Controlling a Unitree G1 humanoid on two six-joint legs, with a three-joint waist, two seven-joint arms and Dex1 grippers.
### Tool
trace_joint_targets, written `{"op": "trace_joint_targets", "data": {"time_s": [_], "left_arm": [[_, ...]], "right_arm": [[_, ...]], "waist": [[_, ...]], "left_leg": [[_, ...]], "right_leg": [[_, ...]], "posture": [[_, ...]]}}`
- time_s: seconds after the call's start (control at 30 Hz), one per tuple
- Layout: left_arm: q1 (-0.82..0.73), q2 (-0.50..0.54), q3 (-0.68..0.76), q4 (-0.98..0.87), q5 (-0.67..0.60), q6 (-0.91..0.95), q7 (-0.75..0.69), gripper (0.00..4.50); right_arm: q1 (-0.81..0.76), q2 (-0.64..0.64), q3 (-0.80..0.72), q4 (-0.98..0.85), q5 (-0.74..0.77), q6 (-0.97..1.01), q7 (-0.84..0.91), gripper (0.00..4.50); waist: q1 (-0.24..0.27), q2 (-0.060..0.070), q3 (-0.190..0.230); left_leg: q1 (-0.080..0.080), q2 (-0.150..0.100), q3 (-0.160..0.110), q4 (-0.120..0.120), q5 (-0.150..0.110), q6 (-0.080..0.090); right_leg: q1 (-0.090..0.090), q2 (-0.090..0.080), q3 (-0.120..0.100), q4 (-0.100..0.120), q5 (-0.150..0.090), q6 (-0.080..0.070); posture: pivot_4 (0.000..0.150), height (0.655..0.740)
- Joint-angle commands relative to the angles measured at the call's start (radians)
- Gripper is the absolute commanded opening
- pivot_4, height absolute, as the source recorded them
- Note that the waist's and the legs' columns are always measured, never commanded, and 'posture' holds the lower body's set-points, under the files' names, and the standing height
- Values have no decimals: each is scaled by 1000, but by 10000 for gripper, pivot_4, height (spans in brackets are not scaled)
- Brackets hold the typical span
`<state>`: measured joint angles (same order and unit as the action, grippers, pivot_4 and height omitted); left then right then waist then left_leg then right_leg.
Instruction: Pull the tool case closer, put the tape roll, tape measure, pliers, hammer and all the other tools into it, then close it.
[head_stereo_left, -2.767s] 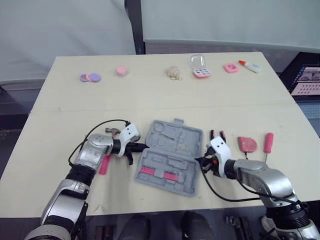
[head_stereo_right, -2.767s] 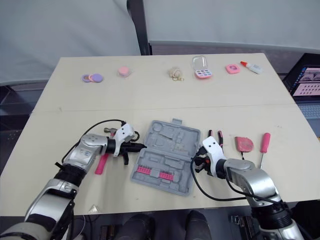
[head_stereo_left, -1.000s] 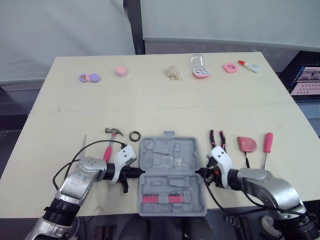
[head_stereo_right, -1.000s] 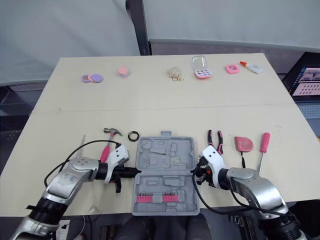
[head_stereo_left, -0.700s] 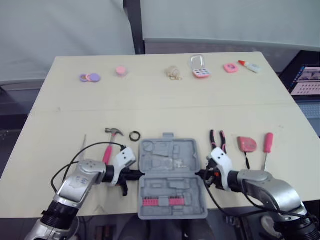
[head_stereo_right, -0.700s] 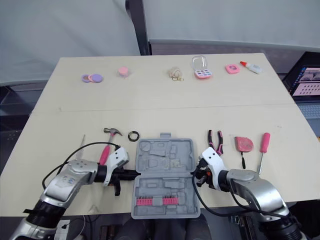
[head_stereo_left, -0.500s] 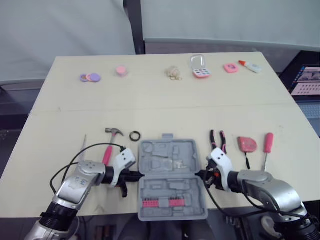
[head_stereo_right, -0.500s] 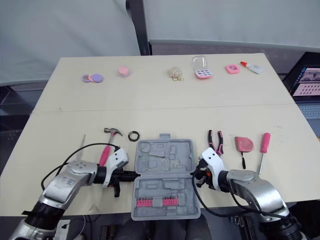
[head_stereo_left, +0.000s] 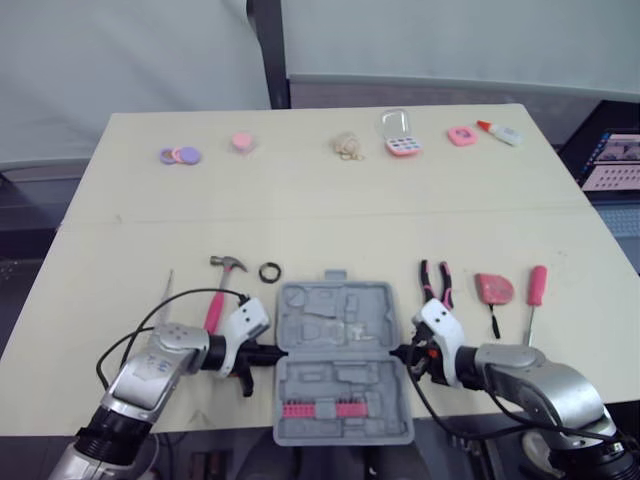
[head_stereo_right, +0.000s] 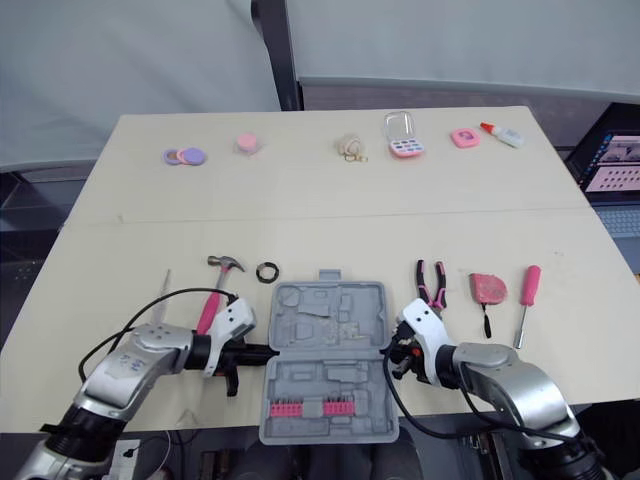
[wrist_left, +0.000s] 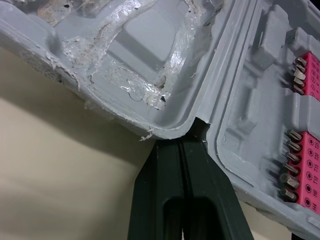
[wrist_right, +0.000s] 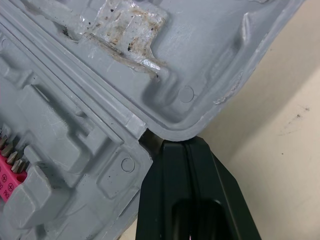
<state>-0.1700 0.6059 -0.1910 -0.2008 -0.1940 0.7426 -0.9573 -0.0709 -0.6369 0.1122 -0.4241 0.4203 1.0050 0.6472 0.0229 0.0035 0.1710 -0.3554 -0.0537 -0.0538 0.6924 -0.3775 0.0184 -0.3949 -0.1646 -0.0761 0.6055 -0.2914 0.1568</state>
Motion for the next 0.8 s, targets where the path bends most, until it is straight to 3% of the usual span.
{"op": "trace_joint_targets", "data": {"time_s": [0.03, 0.8], "left_arm": [[9, -7, -20, -65, -42, 2, -9, 320], [34, 6, -27, -82, -46, 8, -3, 320]], "right_arm": [[1, 8, 13, -61, 43, -8, 30, 140], [9, 5, 20, -63, 43, -4, 34, 140]], "waist": [[0, 0, 0], [0, 0, 0]], "left_leg": [[0, 0, 0, 0, 0, 0], [0, 0, 0, 0, 0, 0]], "right_leg": [[0, 0, 0, 0, 0, 0], [0, 0, 0, 0, 0, 0]], "posture": [[1500, 7400], [1500, 7400]]}}
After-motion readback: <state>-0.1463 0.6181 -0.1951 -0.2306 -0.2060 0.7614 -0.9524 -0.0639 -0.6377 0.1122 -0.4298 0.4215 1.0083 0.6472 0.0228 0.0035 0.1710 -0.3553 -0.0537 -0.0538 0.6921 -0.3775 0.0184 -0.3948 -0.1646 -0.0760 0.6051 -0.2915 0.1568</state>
